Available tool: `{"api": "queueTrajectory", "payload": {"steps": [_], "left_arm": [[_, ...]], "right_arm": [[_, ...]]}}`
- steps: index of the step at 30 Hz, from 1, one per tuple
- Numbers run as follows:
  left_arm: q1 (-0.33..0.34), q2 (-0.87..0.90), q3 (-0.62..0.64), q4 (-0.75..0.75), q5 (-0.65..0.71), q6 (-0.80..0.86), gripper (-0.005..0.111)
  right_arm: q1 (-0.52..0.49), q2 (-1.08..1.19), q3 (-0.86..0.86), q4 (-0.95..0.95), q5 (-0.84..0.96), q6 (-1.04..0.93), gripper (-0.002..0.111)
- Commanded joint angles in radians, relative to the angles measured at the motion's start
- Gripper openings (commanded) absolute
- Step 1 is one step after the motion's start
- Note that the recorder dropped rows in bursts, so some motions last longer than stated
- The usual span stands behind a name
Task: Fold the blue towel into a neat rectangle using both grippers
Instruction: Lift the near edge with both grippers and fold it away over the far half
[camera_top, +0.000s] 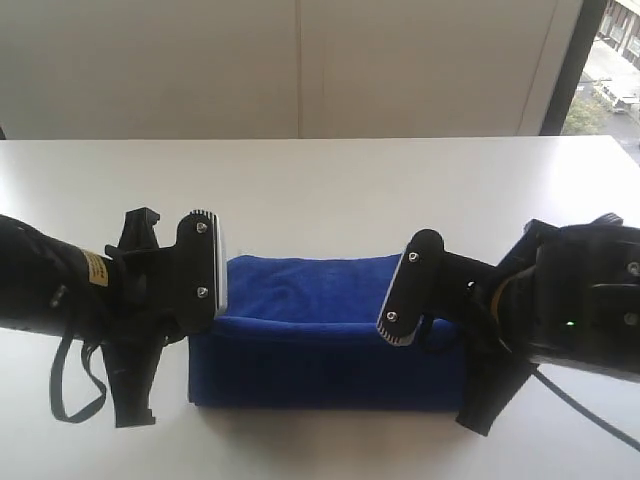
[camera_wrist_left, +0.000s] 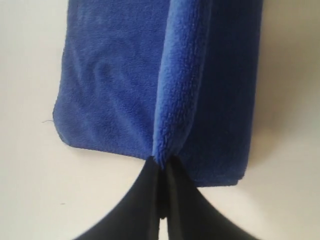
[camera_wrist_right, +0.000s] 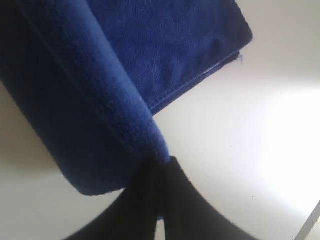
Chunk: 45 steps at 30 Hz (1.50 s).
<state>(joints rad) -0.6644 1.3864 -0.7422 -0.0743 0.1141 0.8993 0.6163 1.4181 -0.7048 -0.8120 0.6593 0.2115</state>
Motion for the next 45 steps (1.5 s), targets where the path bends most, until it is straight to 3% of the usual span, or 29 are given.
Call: {"api": "queueTrajectory", "payload": {"steps": [1,9,15,23,30,45], "left_arm": [[0.004,0.038,-0.004,-0.003,-0.069,-0.010,0.000],[0.004,0.127,-0.009,-0.003,-0.256,-0.010,0.000],[0.007,0.210,-0.095,-0.015,-0.263,-0.010,0.000],[0.082,0.291,-0.209,-0.053,-0.251,-0.010,0.000],[0.107,0.371,-0.275,-0.051,-0.249,0.019,0.000],[0.156,0.490,-0.307,-0.051,-0.286,0.017,0.000]], "right_arm": [[-0.013,0.053,-0.030,-0.092,-0.018,0.124,0.000],[-0.093,0.123,-0.114,-0.117,-0.064,0.134,0.000],[-0.145,0.177,-0.167,-0.129,-0.112,0.132,0.000],[-0.222,0.238,-0.227,-0.159,-0.185,0.132,0.000],[-0.281,0.321,-0.295,-0.181,-0.283,0.132,0.000],[-0.333,0.497,-0.381,-0.183,-0.347,0.131,0.000]]}}
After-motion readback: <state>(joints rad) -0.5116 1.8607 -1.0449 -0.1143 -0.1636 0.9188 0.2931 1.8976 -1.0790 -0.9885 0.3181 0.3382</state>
